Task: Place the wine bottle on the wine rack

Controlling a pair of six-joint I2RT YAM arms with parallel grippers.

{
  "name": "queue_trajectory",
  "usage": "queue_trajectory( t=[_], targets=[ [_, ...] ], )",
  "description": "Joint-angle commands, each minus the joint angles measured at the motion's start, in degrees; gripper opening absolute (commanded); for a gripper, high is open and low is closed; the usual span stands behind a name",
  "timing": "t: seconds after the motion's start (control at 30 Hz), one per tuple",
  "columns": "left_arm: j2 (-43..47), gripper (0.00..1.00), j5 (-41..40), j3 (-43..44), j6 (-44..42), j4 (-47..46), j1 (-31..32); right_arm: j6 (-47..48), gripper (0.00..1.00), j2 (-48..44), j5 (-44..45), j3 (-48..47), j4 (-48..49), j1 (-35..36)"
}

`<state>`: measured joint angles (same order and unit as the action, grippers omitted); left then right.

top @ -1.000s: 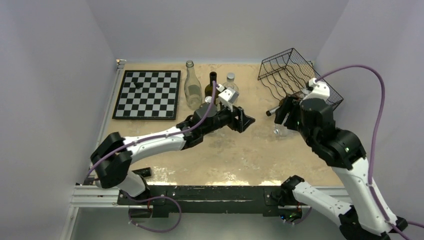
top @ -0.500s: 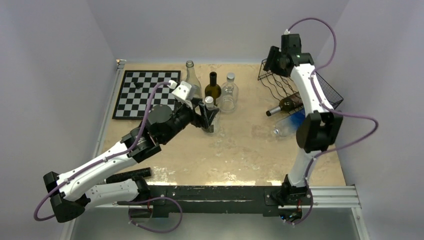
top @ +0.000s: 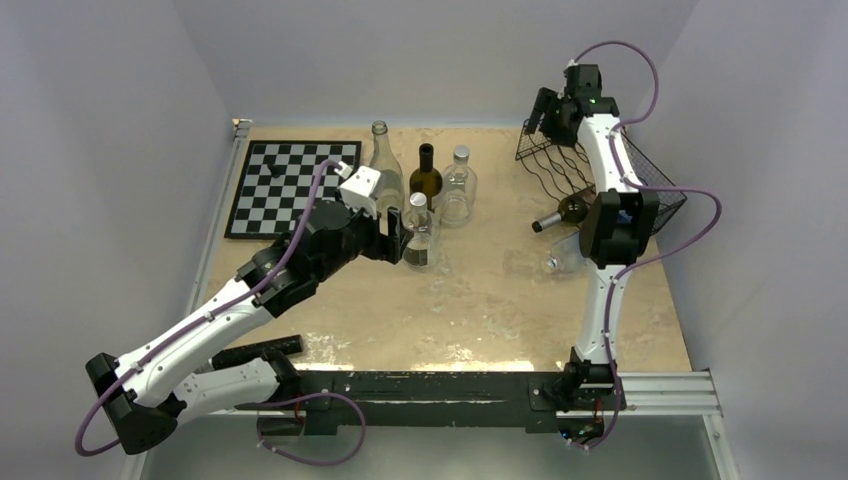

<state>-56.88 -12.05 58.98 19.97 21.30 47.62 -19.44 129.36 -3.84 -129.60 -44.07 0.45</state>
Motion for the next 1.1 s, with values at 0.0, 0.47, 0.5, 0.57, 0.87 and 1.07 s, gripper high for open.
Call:
queue_trajectory(
  t=[0.0,0.47,0.5,0.57,0.87,1.07],
  targets=[
    [1.0,0.80,1.7,0.6,0.2,0.8,-0.6,-3.3,0.76,0.2,-6.7,-0.2,2.8,0.2],
    [3.6,0.81,0.8,-1.7,-0.2,1.8,-1.0,-10.2,0.71,1.0,-20.1,7.4,6.8,0.3],
    [3.6,0.81,0.8,-1.8,-0.1,1.8,-1.0,-10.0,0.71,0.9,-21.0,7.7,6.8,0.3],
    [3.6,0.81,0.8,-2.1,-0.1,1.7,-1.0,-9.5,0.69,0.8,-22.5,8.4,6.6,0.5],
    [2.4,0.81,1.2,-2.5,0.1,0.8,-1.1,-5.2,0.66,-2.4,-23.3,13.6,4.8,4.3],
    [2.3,0.81,1.3,-3.4,0.7,0.6,-1.1,-4.0,0.66,-6.8,-19.0,20.1,5.6,8.2]
  ],
)
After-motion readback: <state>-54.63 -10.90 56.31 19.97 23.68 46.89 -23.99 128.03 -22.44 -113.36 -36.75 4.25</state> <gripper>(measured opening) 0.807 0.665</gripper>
